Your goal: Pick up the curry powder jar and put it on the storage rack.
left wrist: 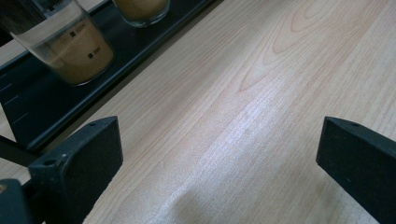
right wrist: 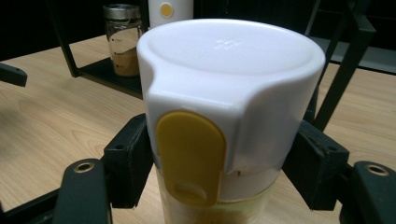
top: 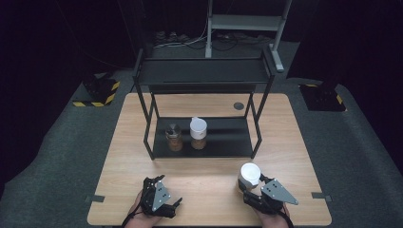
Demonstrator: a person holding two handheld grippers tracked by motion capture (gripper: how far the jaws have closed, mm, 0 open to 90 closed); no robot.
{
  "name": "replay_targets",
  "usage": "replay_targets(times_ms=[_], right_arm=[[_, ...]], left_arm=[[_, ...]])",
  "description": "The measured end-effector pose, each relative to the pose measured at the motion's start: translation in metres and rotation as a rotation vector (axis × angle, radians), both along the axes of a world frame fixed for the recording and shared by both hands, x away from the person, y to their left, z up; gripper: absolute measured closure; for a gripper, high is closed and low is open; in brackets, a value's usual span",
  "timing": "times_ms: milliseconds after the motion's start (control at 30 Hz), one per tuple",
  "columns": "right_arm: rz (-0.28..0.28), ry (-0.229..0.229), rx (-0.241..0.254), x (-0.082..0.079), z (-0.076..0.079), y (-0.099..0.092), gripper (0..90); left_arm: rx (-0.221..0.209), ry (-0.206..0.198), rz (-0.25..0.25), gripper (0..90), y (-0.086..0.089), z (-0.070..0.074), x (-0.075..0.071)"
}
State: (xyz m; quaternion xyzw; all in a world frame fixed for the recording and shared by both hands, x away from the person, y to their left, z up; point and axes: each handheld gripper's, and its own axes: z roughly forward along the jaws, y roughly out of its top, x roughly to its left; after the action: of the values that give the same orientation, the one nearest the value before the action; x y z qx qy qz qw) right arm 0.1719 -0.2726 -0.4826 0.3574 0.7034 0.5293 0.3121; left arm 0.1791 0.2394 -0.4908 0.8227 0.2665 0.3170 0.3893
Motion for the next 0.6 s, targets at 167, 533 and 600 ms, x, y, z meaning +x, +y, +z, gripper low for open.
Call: replay_targets(times_ms=[167, 533, 600], right_arm=[[-0.001, -0.006, 0.01, 0.006, 0.002, 0.003, 30.4], [-0.004, -0.016, 0.018, 0.016, 0.005, 0.008, 30.4], [-0.006, -0.018, 0.018, 0.017, 0.006, 0.009, 30.4]], left_arm=[[-0.004, 0.002, -0.003, 0.9, 0.001, 0.0, 0.0], [-0.008, 0.001, -0.006, 0.6, 0.002, 0.0, 0.0], [-0.01, 0.001, -0.006, 0.6, 0.002, 0.0, 0.0]])
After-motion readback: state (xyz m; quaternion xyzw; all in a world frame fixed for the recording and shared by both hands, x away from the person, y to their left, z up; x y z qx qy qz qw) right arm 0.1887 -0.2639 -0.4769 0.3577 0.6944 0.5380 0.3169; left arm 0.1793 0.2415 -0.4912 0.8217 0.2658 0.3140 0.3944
